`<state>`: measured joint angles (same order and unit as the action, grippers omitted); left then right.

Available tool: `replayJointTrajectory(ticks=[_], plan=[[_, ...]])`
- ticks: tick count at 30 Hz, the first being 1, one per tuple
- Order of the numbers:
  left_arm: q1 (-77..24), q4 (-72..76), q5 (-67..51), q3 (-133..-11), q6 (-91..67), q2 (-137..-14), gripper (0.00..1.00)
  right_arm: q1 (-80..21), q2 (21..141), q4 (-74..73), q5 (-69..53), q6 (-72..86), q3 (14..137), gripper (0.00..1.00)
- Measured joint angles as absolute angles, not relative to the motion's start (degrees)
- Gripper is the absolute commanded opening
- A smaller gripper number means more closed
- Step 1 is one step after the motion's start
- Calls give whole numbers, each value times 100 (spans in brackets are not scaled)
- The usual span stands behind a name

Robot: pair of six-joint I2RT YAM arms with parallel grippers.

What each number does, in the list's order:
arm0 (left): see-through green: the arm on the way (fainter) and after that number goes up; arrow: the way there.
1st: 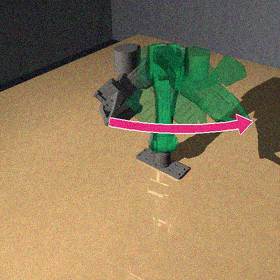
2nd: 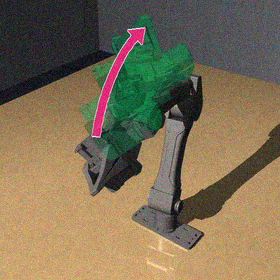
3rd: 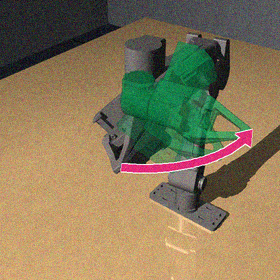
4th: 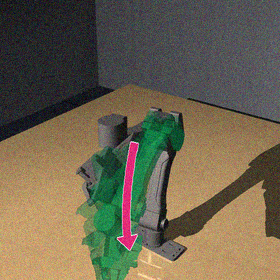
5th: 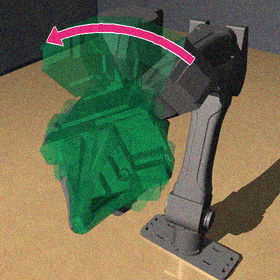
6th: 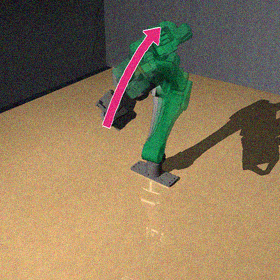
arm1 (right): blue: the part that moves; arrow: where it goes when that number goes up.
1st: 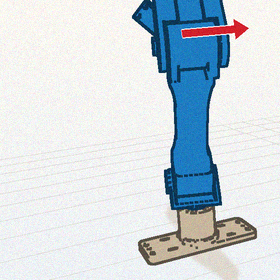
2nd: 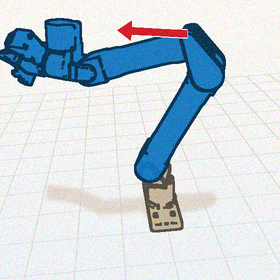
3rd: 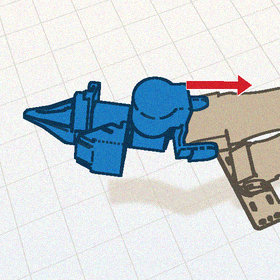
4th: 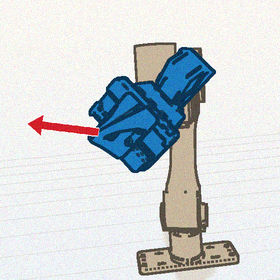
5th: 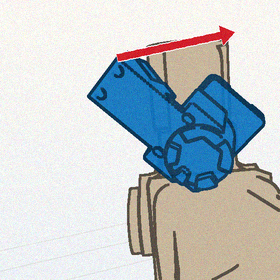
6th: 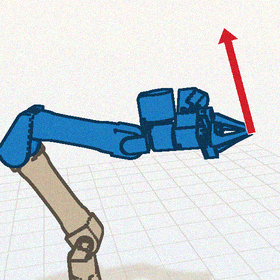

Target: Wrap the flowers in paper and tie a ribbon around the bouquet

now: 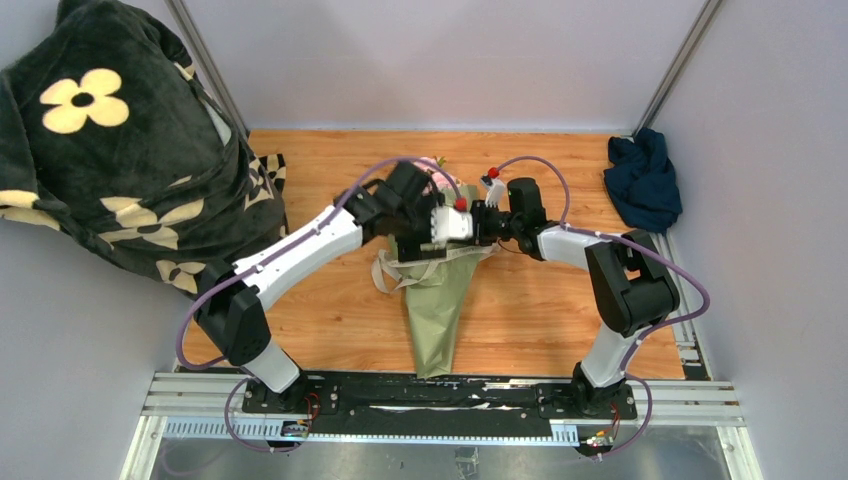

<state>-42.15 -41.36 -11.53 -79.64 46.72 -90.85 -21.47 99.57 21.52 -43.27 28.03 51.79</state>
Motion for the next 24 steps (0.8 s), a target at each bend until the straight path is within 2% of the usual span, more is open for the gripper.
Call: replayJointTrajectory(ticks=[3,7,11,13,14,18,20,24], plan=[[-4593,-3695,-1262,-7319,4751,-9094,88,-2147,10020,2202,-4329,2902,5179,19],[-4567,-2836,-1197,-6707,4757,-9172,88,-2147,10031,2324,-4327,3017,5146,19],[-4541,-2233,-945,-6552,4757,-9408,80,-2147,10031,2357,-4327,3050,5109,18],[-4541,-2005,-843,-6545,4751,-9557,70,-2147,10031,2370,-4327,3052,5092,18],[-4541,-1894,-801,-6543,4746,-9636,62,-2147,10031,2390,-4327,3052,5078,18],[-4541,-1660,-585,-6543,4709,-9935,16,-2147,10009,2416,-4327,3057,4984,17],[-4541,-1730,-528,-6558,4724,-10025,0,-2147,9972,2418,-4324,3052,4917,16],[-4543,-2141,-604,-6726,4657,-9979,0,-2147,9714,2416,-4331,2993,4670,16]])
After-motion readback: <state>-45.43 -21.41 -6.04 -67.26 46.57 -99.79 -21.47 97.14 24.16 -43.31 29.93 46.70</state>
